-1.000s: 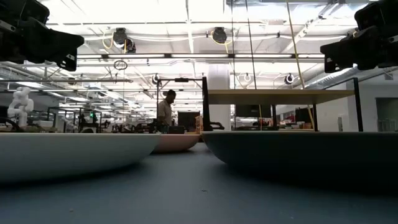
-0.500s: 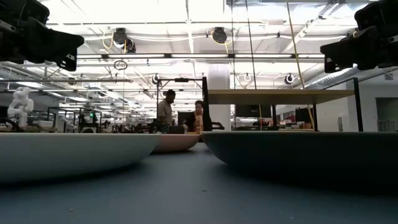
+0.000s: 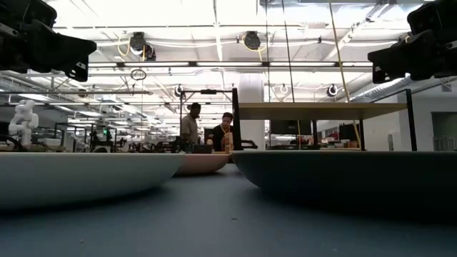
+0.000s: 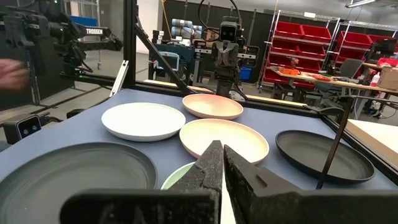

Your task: Place and stack plates onto a shelf

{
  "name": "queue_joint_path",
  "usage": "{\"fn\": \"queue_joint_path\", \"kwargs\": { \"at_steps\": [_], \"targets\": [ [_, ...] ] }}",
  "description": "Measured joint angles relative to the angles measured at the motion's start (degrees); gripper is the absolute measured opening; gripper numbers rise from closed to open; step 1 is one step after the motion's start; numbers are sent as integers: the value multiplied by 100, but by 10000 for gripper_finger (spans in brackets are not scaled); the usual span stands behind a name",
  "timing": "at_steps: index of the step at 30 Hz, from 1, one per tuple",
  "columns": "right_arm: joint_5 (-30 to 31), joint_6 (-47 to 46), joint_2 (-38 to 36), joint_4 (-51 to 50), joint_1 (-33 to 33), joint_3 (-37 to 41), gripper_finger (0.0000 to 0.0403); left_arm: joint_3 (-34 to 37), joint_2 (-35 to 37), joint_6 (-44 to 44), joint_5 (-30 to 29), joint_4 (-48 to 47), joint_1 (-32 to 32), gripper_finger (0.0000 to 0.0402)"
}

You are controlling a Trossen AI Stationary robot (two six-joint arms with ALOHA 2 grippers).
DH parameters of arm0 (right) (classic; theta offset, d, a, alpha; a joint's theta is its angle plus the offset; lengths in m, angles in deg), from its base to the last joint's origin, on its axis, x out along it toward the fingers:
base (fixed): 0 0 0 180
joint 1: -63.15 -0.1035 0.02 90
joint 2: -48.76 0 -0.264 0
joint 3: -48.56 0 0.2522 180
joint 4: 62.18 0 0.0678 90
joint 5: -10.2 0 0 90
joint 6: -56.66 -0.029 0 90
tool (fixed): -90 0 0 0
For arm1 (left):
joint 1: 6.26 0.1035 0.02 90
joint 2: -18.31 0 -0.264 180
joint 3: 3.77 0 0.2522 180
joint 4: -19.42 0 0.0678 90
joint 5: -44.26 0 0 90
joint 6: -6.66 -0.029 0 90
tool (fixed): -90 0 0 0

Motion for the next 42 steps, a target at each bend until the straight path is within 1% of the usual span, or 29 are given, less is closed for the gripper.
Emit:
{"fn": "queue_joint_path", "kwargs": {
  "at_steps": [4, 8, 19, 20, 23, 24, 26, 29, 31, 35, 37, 42],
  "targets": [
    [-1, 0, 2, 2, 1, 0, 0, 0, 0, -22, 0, 0, -1, 3],
    [-1, 0, 0, 2, 0, 1, 0, 0, 0, -316, -2, 0, -2, 3],
    [-1, -13, 1, 2, 1, 1, 0, 0, 2, -263, 0, 0, 0, 3],
    [-5, -139, 1, 2, 0, 0, 0, -1, 1, -239, 0, 0, -1, 3],
    [-19, -1271, 2, -10, -17, 0, 0, -1, 1, -150, 0, 0, -1, 3],
    [25, -1428, 2, -14, -17, 2, 0, -2, 0, -144, 0, 0, 0, 3],
    [158, -1470, 4, 105, -17, -6, 0, 0, 2, -146, 0, 0, 0, 3],
    [172, -1483, 55, 211, -20, -164, 0, -2, 0, -131, 0, 4, -1, 3],
    [172, -1500, 185, 105, -20, -295, 0, 0, 0, -128, 0, 30, -1, 3],
    [211, -1425, 653, 222, -21, -758, 0, 0, 0, -129, 0, 37, -2, 3],
    [300, -1372, 988, 168, -22, -978, 0, -2, 2, -129, 0, 21, -2, 3],
    [305, -1314, 1854, 187, -22, -1665, 0, -2, 2, -129, 0, -2, -2, 3]
  ]
}}
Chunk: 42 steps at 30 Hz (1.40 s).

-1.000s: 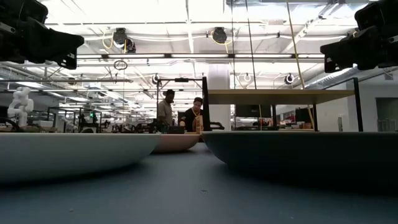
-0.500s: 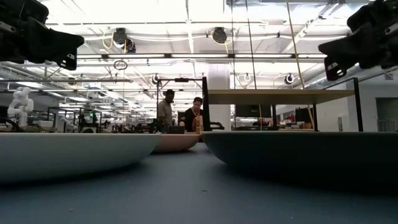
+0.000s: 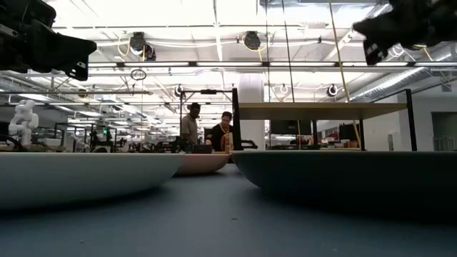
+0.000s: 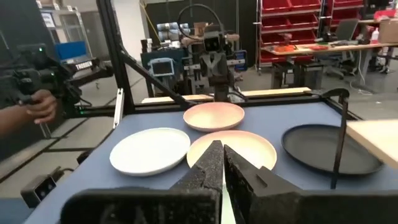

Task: Place and stack plates onto a shelf
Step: Put the top purple plate on the shelf

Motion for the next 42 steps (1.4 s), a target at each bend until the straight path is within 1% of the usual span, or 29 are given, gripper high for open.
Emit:
{"fn": "queue_joint_path", "kwargs": {
  "at_steps": [5, 8, 16, 26, 31, 37, 42],
  "targets": [
    [1, 76, 842, -110, -18, -778, 0, 2, -2, 0, 0, 0, 0, 3],
    [2, 157, 1248, -399, -75, -1374, 0, 0, 0, 5, 0, 2, 0, 3],
    [57, 260, 2077, -1112, -263, -2962, 0, 0, -2, -15, -2, 2, 0, 3],
    [917, 302, 2833, -2387, -551, -4500, 0, 0, -1, -20, -2, 1, 0, 3],
    [1071, 110, 3180, -2780, -658, -4983, 0, 0, -1, -80, -9, 0, 2, 3],
    [1060, -263, 3597, -3154, -892, -5257, 0, 0, -1, -303, -37, 0, 2, 3],
    [1070, -489, 3853, -3420, -1108, -5275, 0, 0, -2, -293, -383, 2, 2, 3]
  ]
}}
